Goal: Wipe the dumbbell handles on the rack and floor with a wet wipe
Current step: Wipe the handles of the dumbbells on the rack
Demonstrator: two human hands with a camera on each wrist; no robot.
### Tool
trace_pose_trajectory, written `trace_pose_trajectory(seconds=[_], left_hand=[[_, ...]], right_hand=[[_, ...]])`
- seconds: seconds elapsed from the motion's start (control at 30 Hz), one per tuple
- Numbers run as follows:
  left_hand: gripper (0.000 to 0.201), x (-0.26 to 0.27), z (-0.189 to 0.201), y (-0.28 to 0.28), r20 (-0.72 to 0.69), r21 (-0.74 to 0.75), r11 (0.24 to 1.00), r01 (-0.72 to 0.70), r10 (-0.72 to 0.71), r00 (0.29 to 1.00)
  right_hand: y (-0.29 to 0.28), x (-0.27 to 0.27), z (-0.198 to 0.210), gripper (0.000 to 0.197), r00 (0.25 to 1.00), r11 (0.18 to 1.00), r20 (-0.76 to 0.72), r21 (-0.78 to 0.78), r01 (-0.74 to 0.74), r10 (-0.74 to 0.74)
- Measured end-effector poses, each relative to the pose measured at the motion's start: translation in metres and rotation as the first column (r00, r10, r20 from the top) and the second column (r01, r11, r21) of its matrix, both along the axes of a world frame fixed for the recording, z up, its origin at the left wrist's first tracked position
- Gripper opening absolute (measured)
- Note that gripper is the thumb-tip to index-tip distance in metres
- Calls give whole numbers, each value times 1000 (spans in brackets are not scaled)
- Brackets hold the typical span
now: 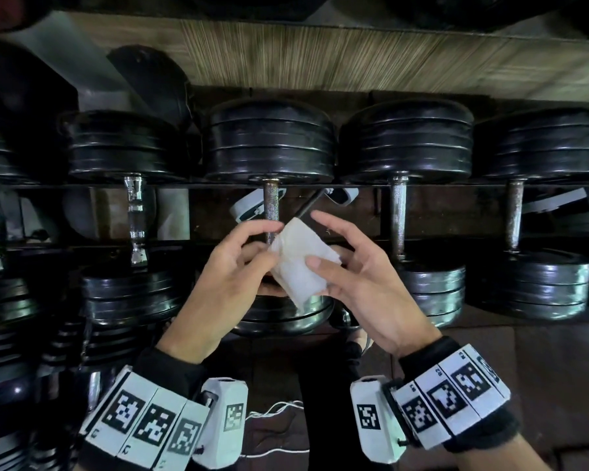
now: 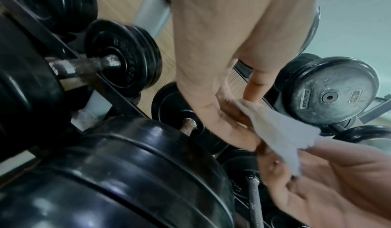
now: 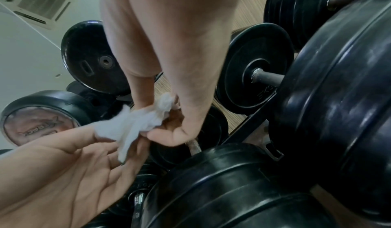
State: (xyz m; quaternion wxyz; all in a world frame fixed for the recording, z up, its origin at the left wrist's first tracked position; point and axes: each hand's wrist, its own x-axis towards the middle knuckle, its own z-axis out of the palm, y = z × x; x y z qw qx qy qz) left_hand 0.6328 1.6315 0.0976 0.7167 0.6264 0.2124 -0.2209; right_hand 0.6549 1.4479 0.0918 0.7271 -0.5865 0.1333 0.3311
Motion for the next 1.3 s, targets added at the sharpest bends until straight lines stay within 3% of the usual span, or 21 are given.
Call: trace_pose_trajectory(seconds=[0.13, 0.3, 0.5, 0.77, 0.93, 1.1, 1.3], left_hand=[[20, 1, 2, 2, 20, 35, 996, 88, -88, 996], [28, 1, 1, 1, 71, 40, 998, -52, 49, 996], [31, -3, 3, -1, 129, -16, 995, -94, 95, 987], [33, -2, 2, 3, 109, -45, 993, -107, 111, 988], [6, -4, -1, 1, 182, 39, 994, -101, 92, 979], [29, -3, 0, 5, 190, 106, 989, 106, -125, 974], [11, -3, 1, 16, 299, 318, 933, 169, -268, 916]], right_hand=[[-4, 6, 2, 56, 998, 999, 58, -25, -28, 29], [-2, 8, 5, 40, 994, 997, 84, 7, 73, -73], [5, -1, 2, 21, 994, 1000, 114, -2, 2, -1], [-3, 6, 1, 48, 997, 1000, 78, -4, -25, 25], [-4, 3, 2, 53, 996, 1000, 89, 19, -13, 11], [-3, 3, 2, 46, 995, 998, 95, 54, 37, -42], [-3, 4, 4, 31, 983, 980, 30, 97, 176, -180]])
